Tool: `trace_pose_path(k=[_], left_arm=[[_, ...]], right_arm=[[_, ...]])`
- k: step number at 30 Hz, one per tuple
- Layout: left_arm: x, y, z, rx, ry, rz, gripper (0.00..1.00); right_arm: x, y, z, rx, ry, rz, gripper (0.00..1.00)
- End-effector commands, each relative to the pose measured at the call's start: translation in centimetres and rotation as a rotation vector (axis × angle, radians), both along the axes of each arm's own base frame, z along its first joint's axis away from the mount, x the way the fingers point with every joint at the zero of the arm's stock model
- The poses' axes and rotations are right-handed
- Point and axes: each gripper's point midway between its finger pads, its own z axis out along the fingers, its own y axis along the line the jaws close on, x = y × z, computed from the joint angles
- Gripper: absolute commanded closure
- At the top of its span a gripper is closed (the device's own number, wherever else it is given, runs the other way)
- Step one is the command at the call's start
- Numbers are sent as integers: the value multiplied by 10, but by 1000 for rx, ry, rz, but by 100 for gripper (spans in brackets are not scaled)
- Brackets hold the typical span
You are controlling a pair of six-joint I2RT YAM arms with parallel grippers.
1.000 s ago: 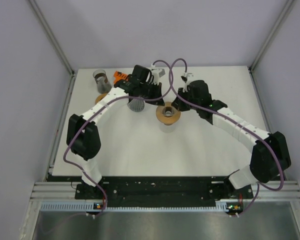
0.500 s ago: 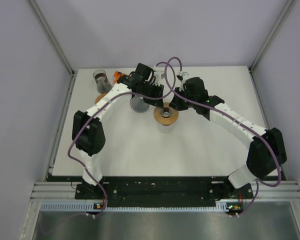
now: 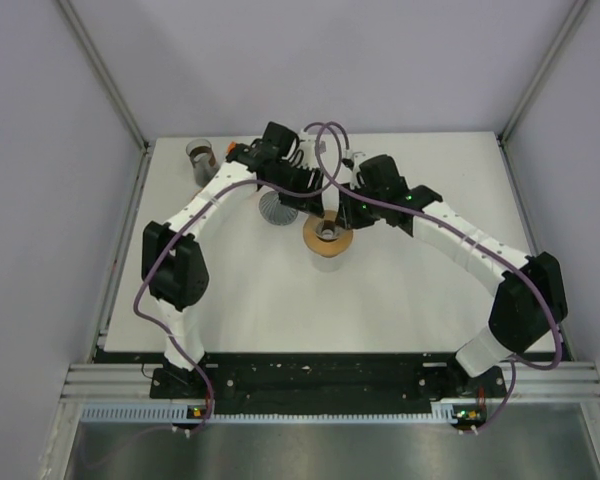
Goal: Place the coffee filter in the dripper
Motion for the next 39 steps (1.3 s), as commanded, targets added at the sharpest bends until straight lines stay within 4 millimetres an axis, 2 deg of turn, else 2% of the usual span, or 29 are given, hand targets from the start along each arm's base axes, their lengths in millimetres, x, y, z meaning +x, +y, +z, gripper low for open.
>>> trace_pose_path(k=[1,4,7,14,17,20,22,27,32,39], left_arm=[[15,5,55,-63,-156,8,43],[21,13,60,-76,-157,28,43],[25,23,69,-98,-159,55,42],[42,53,92,-148,-203,111,33],[55,74,99,-166,-217,169,32],[77,100,99,-181,-221,273,32],[97,128,92,-200,-202,388,32],[142,187,45,-88,-215,617,32],[171,211,7,-50,-174,722,32],[193,222,-34,-1,-134,805,32]], right_arm=[[-28,-4,-21,-103,110,73,67],[-28,1,-13,-84,99,86,60],[-26,3,-2,-70,77,91,57],[-22,9,20,-39,37,107,48],[-20,11,29,-24,16,115,42],[-20,13,42,-10,-7,123,38],[-20,13,52,3,-25,127,34],[-22,9,76,27,-82,112,32],[-24,-3,78,12,-102,70,32],[-32,-16,73,-8,-109,41,32]])
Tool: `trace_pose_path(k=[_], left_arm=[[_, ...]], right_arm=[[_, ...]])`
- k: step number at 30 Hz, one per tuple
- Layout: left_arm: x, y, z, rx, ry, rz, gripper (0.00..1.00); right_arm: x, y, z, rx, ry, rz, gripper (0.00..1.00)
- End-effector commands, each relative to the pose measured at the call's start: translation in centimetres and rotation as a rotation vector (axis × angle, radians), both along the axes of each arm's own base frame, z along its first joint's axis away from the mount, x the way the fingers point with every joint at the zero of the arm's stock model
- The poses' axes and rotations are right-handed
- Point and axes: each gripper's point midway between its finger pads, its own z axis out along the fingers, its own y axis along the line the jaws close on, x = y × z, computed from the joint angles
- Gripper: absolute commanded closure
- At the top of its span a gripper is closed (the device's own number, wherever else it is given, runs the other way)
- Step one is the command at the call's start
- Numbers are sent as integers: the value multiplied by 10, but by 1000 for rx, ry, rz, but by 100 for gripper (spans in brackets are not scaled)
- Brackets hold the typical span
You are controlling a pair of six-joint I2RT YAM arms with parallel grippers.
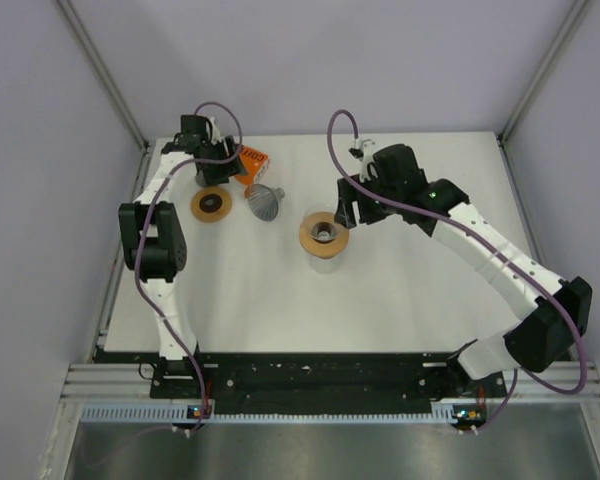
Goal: Place the coffee filter in the dripper
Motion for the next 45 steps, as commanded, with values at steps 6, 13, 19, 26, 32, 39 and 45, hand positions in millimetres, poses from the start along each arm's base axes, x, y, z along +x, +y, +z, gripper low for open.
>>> trace_pose_path(k=[6,13,19,26,32,39,45], left_arm=[[31,5,-23,-15,-13,85,33],[47,-7,-28,-98,-28,79,42],[52,-14,-37,-154,-3,68,49],[55,-21,-40,-197,-9,46,65],[59,-17,-41,-150,-39,25,97],[56,-17,-6,-69,-162,-74,100],[45,-2,28,182,-288,-150,100]], right_arm=[[-7,-15,11,-16,-58,-37,31],[-9,-19,10,-36,-51,-44,31],[-9,-21,9,-46,-45,-51,31],[-9,-20,5,-52,-18,-55,31],[-12,-22,3,-56,1,-66,31],[-14,-23,6,-51,2,-71,31],[-16,-23,12,-42,-9,-70,31]])
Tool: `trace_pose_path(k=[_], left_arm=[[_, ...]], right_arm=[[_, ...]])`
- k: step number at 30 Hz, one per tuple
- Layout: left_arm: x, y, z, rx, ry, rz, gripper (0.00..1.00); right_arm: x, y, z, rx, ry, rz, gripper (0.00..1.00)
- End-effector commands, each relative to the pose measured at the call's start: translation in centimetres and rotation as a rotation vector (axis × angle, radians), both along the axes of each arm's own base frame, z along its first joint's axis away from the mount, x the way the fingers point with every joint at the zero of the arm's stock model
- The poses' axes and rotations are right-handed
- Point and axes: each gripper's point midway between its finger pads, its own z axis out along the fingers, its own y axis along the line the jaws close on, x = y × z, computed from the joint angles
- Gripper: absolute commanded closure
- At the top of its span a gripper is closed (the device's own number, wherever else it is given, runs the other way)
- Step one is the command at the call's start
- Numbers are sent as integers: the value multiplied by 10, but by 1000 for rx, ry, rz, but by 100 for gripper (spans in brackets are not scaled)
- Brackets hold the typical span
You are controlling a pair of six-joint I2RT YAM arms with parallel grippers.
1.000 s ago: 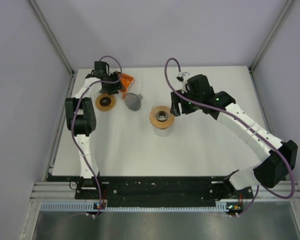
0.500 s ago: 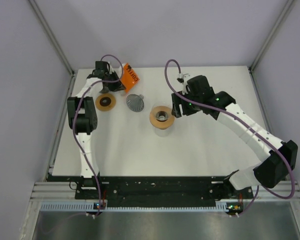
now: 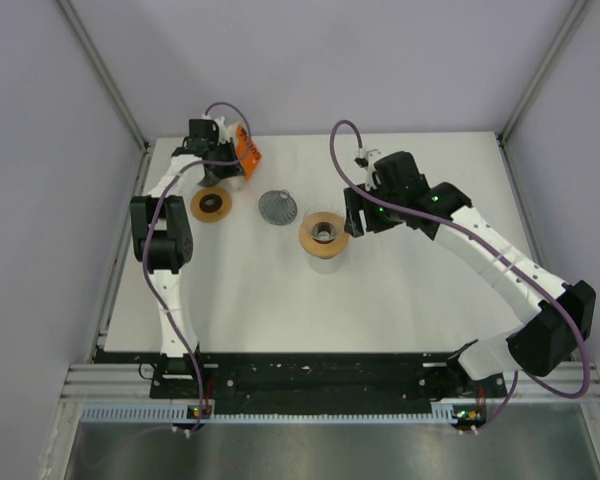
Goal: Place the coffee filter in the dripper
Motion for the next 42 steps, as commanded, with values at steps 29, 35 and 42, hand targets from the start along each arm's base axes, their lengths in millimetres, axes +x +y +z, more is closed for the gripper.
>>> trace_pose_path(k=[29,35,42], left_arm=[[-247,29,113,498,-133,-593,100],[-286,30,69,537,-144,-607,100],[-304,34,40,608,-298,-593,100]], right_arm=[[-2,19,153,171,-366,176,30],[-9,39,155,208,-377,229,30],[-18,46,148,221,-362,247,30]])
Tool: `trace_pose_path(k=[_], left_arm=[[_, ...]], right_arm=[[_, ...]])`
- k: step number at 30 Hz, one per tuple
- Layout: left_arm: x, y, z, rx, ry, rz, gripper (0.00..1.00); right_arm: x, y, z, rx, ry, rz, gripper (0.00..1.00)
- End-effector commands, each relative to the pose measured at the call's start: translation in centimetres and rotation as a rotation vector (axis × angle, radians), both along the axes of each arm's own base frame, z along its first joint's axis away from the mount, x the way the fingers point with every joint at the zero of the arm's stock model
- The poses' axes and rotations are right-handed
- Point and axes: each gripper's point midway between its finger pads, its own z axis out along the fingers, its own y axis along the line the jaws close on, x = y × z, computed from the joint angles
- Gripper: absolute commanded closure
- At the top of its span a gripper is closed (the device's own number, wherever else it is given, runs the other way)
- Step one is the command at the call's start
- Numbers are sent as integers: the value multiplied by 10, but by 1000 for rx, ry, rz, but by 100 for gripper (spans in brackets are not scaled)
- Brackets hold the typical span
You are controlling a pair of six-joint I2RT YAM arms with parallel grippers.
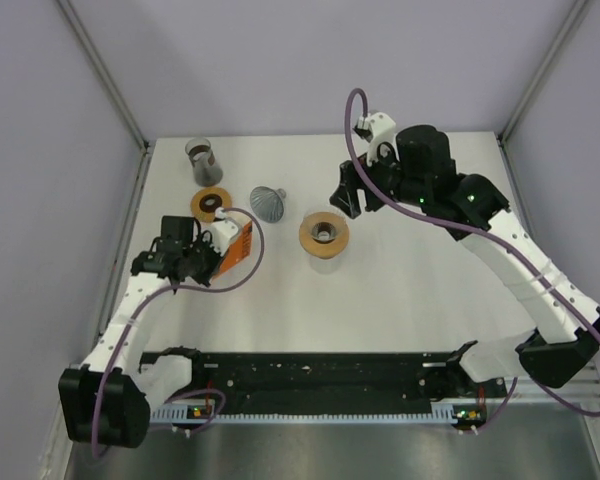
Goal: Place the coffee filter in the dripper
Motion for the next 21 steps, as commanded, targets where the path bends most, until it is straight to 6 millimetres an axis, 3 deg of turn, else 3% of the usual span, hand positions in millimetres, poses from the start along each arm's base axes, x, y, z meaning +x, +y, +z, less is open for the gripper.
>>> trace_pose_path(k=[1,4,8,11,13,15,18,21], left_arm=[[16,-4,4,2,-179,-62,100],[8,-5,-21,8,-106,-86,100],[-2,-7,-39,9,-5,-121,99],[-13,-11,-46,-3,38,-169,90],[-24,-17,-42,-27,53,-223,69],[-34,-22,-34,-50,62,-267,55],[-43,-30,-12,-90,67,-312,45],[-46,-35,17,-118,54,-329,43]], right_arm=[[-4,10,12,45,-35,27,30],[-6,8,11,50,-34,15,30],[-11,5,10,65,-28,8,30],[-13,1,9,64,-30,-4,30],[-13,-1,8,61,-31,-11,30],[-13,-1,7,60,-30,-13,30],[-13,-1,1,49,-21,-12,30],[-12,0,-4,39,-17,-10,30]])
